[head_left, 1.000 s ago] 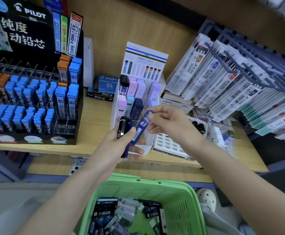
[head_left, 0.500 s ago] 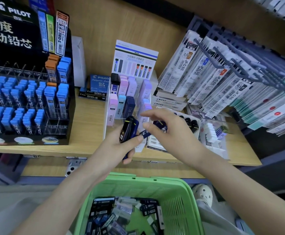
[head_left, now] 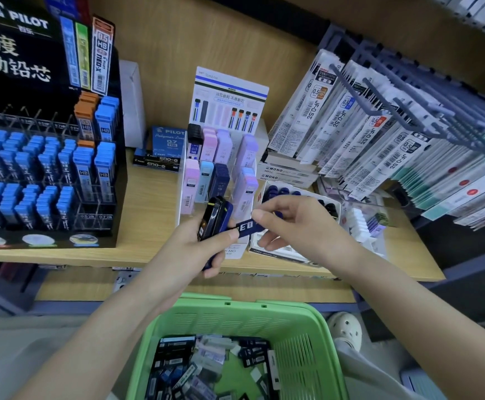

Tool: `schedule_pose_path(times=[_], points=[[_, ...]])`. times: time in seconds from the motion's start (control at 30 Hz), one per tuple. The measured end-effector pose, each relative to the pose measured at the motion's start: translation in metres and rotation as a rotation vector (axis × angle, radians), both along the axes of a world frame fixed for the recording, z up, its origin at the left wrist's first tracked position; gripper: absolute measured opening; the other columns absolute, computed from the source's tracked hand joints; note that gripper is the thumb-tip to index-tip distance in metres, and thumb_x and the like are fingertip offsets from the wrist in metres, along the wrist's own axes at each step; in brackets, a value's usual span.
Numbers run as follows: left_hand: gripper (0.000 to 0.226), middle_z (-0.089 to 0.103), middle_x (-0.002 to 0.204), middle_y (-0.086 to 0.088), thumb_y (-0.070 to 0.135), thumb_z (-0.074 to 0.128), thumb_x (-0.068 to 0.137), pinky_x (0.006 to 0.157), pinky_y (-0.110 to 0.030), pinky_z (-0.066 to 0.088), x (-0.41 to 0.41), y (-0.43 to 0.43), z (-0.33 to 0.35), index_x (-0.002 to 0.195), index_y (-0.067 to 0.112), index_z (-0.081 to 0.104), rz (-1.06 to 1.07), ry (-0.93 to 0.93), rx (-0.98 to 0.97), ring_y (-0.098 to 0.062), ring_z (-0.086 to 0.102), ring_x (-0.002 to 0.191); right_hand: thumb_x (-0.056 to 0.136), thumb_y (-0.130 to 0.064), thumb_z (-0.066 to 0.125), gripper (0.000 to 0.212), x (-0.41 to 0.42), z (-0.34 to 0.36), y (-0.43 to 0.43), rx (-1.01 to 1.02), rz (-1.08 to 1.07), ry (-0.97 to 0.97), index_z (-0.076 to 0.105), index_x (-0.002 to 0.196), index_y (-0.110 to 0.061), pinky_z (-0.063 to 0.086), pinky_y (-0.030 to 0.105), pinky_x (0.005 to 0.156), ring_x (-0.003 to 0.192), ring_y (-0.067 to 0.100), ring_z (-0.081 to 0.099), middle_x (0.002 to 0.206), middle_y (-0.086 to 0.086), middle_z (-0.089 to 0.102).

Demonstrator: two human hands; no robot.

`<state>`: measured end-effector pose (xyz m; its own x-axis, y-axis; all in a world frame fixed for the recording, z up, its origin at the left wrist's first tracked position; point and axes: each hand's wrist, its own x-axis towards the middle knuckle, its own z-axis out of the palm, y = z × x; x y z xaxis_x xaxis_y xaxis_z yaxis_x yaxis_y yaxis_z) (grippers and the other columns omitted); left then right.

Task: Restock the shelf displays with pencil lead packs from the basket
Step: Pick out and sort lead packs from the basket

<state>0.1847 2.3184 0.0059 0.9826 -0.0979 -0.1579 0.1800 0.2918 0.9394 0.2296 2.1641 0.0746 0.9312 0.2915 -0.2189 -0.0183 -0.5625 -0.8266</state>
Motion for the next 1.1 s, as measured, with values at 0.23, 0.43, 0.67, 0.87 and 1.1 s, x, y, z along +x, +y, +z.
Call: schedule_pose_path(times=[0.23, 0.43, 0.67, 0.87, 1.1], points=[[0.011, 0.059, 0.067, -0.003, 0.021, 0.057, 0.092, 0.041, -0.017, 0.034, 0.002, 0.004, -0.005, 0.098, 0.012, 0.055, 0.145, 0.012, 0.092, -0.010, 0.037, 0.044, 0.082, -0.005, 0.068, 0.012, 0.014, 0.003, -0.030, 0.026, -0.199, -0.283, 0.064, 0.085, -0.016, 0.056, 0.021, 0.061, 0.061, 0.012, 0.065, 0.070, 0.005, 0.068], [0.012, 0.059, 0.061, 0.008, 0.024, 0.048, 0.096, 0.038, -0.020, 0.028, 0.004, -0.003, -0.003, 0.107, 0.030, 0.049, 0.183, -0.029, 0.067, -0.010, 0.036, 0.041, 0.092, -0.013, 0.058, 0.009, 0.039, -0.016, -0.078, -0.320, -0.260, -0.471, 0.057, 0.099, -0.019, 0.053, 0.037, 0.078, 0.082, 0.020, 0.065, 0.085, 0.008, 0.067], [0.005, 0.058, 0.068, 0.002, 0.017, 0.051, 0.095, 0.039, -0.022, 0.026, 0.007, -0.010, -0.004, 0.100, 0.019, 0.051, 0.135, -0.031, 0.103, -0.012, 0.033, 0.041, 0.089, -0.015, 0.062, 0.006, 0.053, -0.044, -0.089, -0.512, -0.142, -0.495, 0.060, 0.092, -0.019, 0.052, 0.041, 0.069, 0.070, 0.027, 0.061, 0.075, 0.009, 0.065], [0.004, 0.059, 0.066, 0.004, 0.016, 0.050, 0.095, 0.039, -0.022, 0.025, 0.012, -0.015, -0.005, 0.099, 0.016, 0.048, 0.135, -0.004, 0.116, -0.011, 0.033, 0.041, 0.090, -0.014, 0.061, 0.009, 0.060, -0.058, -0.090, -0.498, -0.104, -0.439, 0.063, 0.099, -0.013, 0.049, 0.038, 0.064, 0.065, 0.026, 0.058, 0.068, -0.004, 0.057], [0.007, 0.059, 0.065, 0.005, 0.016, 0.049, 0.096, 0.040, -0.023, 0.026, 0.015, -0.019, -0.008, 0.101, 0.012, 0.046, 0.157, -0.011, 0.127, -0.012, 0.032, 0.039, 0.094, -0.012, 0.054, 0.019, 0.062, -0.068, -0.086, -0.588, 0.033, -0.436, 0.064, 0.110, -0.011, 0.037, 0.023, 0.060, 0.062, 0.003, 0.045, 0.093, 0.004, 0.062]])
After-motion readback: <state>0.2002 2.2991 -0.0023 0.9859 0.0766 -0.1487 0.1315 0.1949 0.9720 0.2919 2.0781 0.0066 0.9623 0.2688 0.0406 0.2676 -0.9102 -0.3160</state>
